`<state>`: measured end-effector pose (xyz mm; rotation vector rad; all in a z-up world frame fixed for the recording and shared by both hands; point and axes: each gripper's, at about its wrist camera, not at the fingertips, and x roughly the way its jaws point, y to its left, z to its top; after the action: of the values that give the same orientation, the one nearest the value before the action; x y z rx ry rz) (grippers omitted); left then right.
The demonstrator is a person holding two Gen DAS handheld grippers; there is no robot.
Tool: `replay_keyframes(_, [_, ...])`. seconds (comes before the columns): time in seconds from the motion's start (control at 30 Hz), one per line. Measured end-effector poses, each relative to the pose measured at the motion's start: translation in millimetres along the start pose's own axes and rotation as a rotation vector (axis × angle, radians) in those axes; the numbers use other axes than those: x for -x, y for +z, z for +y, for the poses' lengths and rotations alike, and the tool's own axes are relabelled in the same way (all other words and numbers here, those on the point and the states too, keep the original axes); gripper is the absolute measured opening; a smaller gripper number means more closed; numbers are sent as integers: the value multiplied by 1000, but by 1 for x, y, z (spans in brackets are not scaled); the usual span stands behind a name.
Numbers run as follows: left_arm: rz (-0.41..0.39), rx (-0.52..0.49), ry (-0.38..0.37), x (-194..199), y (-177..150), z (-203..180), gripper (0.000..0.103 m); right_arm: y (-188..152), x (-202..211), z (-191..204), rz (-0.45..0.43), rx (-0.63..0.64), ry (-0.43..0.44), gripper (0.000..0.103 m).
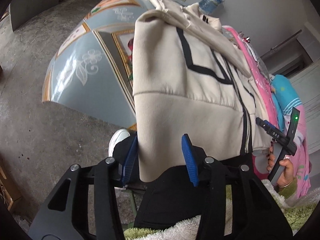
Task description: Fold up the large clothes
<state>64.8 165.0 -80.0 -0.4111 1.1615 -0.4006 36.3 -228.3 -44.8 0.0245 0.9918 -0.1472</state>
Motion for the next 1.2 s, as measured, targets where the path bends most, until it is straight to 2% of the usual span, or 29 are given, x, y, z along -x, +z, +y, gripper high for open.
replay_keyframes(0.17, [42, 36, -29, -13, -3, 3, 41, 0, 0, 0, -5, 0, 0, 97])
replay_keyframes(0.2, [40, 26, -34, -11, -4, 0, 35, 0, 0, 0, -5, 2, -1, 97])
replay_keyframes(0.3, [27, -50, -32, 1, -7, -12, 27, 0, 0, 0, -3, 6, 1, 97])
replay_keyframes(0.47, [-12, -138, -77, 25, -7, -32, 26, -2, 0, -1, -14, 8, 6, 97])
replay_keyframes(0.7, [-8, -9, -97, 11, 5, -16, 29, -3, 1, -1, -21, 17, 8, 97])
replay_keyframes(0.97, [2, 64, -50, -3, 8, -3, 29, -4, 11, -5, -25, 25, 53, 97])
replay_keyframes(1.03, [-5, 55, -34, -2, 8, -5, 23, -8, 24, -13, -27, 5, 93, 97])
replay_keyframes(1.1, [-29, 1, 13, 4, 6, -12, 13, -15, 38, -26, -27, -28, 109, 97])
replay_keyframes(1.2, [-66, -44, 3, 18, 3, -21, 9, -32, 61, -50, -38, -88, 95, 97])
